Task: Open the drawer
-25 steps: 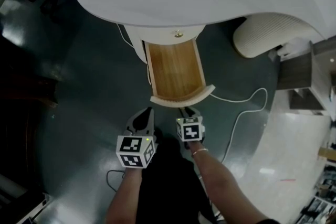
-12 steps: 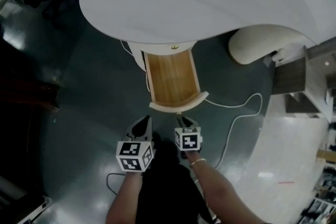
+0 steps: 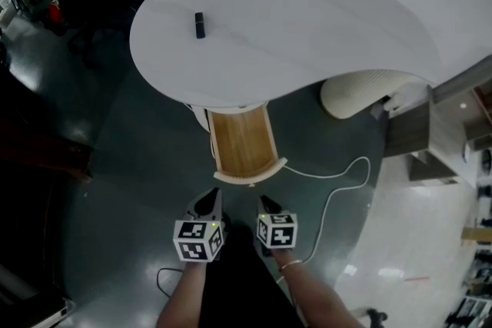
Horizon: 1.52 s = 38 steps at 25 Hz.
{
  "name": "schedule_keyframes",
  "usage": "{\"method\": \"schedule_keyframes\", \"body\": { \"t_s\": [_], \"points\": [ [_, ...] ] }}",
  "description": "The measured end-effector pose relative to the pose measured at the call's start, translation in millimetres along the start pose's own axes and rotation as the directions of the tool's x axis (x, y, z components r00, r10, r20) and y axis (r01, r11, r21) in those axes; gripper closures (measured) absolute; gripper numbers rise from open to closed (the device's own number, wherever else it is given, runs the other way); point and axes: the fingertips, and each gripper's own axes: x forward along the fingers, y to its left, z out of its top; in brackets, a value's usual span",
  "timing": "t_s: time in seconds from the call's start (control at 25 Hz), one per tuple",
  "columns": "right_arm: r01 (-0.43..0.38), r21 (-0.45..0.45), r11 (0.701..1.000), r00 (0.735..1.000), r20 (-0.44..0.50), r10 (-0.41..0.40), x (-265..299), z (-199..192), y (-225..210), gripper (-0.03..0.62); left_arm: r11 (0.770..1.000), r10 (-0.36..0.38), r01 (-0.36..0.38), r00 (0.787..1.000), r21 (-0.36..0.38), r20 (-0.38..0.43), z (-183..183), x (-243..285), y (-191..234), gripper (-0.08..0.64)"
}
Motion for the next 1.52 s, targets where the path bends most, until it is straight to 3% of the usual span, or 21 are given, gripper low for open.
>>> {"method": "schedule_keyframes", "body": {
  "t_s": [0.24, 0.48, 0.8, 1.0, 1.28, 1.52],
  "points": [
    [-0.043, -0.009, 0.999, 0.993, 0.105, 0.044, -56.1, 48.2, 10.2, 0.569, 1.000, 0.009, -0.009, 1.000, 0.010, 0.000, 24.0, -22.0, -15.6, 0.558],
    [-0.103, -0.047, 0.994, 0.970, 0.215, 0.111, -108.1, 89.4, 29.4, 0.575, 1.000, 0.009, -0.010, 0.999, 0.029, 0.033, 51.2, -54.5, -28.7, 0.558],
    [-0.149, -0.051, 0.988, 0.929, 0.335, 0.157, -177.8, 134.2, 40.2, 0.577, 0.995, 0.009, -0.017, 0.997, 0.098, 0.080, 87.1, -96.1, -41.8, 0.558],
    [-0.195, -0.070, 0.978, 0.882, 0.424, 0.206, -220.7, 156.6, 48.0, 0.586, 0.990, 0.005, -0.024, 0.990, 0.141, 0.140, 113.7, -128.5, -49.3, 0.558],
    [-0.154, -0.065, 0.986, 0.831, 0.531, 0.165, -267.1, 188.2, 36.1, 0.588, 0.988, 0.008, -0.045, 0.972, 0.150, 0.235, 147.6, -160.5, -58.9, 0.557],
    [-0.137, -0.068, 0.988, 0.816, 0.557, 0.151, -282.5, 195.7, 24.9, 0.589, 0.983, 0.000, -0.050, 0.960, 0.175, 0.278, 165.2, -170.1, -70.4, 0.558]
  ]
}}
